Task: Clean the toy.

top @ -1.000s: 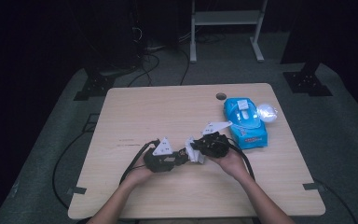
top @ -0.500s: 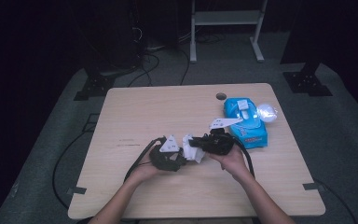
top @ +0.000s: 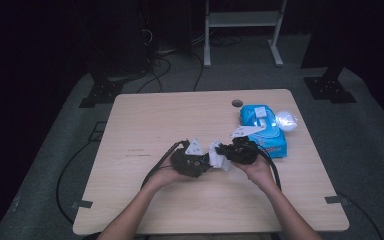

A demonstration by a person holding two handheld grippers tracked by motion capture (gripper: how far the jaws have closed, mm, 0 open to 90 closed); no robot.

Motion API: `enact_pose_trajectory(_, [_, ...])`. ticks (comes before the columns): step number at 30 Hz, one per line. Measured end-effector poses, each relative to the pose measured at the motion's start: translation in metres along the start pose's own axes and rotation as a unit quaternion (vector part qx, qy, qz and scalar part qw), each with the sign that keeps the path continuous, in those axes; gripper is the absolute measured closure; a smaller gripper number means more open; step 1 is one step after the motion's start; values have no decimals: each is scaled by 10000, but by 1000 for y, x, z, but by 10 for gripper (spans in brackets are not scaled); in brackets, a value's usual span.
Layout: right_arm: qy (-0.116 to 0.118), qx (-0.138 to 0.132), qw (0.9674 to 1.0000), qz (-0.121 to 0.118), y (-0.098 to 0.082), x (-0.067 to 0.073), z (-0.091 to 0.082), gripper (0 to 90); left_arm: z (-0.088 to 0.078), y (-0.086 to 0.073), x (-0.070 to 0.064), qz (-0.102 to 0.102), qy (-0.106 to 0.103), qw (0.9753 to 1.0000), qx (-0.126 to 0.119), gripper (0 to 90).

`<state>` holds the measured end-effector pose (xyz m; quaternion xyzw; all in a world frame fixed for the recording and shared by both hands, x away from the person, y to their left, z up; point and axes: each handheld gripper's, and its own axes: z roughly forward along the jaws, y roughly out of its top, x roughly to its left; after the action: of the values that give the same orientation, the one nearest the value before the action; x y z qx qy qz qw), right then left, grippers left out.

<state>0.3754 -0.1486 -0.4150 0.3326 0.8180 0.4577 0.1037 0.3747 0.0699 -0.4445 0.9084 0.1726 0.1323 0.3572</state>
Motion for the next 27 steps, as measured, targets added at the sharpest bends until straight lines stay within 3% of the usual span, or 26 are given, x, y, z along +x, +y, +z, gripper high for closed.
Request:
enact_pose_trajectory(4, [27, 176, 9989, -433, 8, 21, 12, 831, -3, 0, 2, -19, 4, 10000, 15, 577])
enact_pose_trajectory(7, [-125, 416, 9969, -662, 9, 24, 21, 830, -8, -3, 5, -31, -76, 10000, -28, 624])
enact_pose_trajectory(9, [-124, 380, 9974, -605, 8, 20, 20, 831, -10, -5, 6, -38, -92, 9999, -57, 630])
enact_pose_trajectory(11, [-323, 342, 9978, -472, 5, 11, 12, 831, -12, -7, 7, -28, -108, 9999, -80, 635])
enact_pose_trajectory(15, [-417, 309, 9982, -298, 0, -2, 2, 831, -14, -9, 7, -24, -139, 9999, -75, 638])
enact_pose_trajectory(21, [-571, 242, 9979, -163, -3, -10, -7, 830, -21, -15, 8, -20, -126, 9999, -31, 638])
enact_pose_trajectory(22, [-537, 240, 9983, -48, -6, -12, -8, 831, -24, -18, 9, -43, -125, 9999, -25, 639])
enact_pose_trajectory(27, [-247, 277, 9993, -34, -13, -3, 2, 831, -38, -30, 8, 9, -153, 9999, 23, 639])
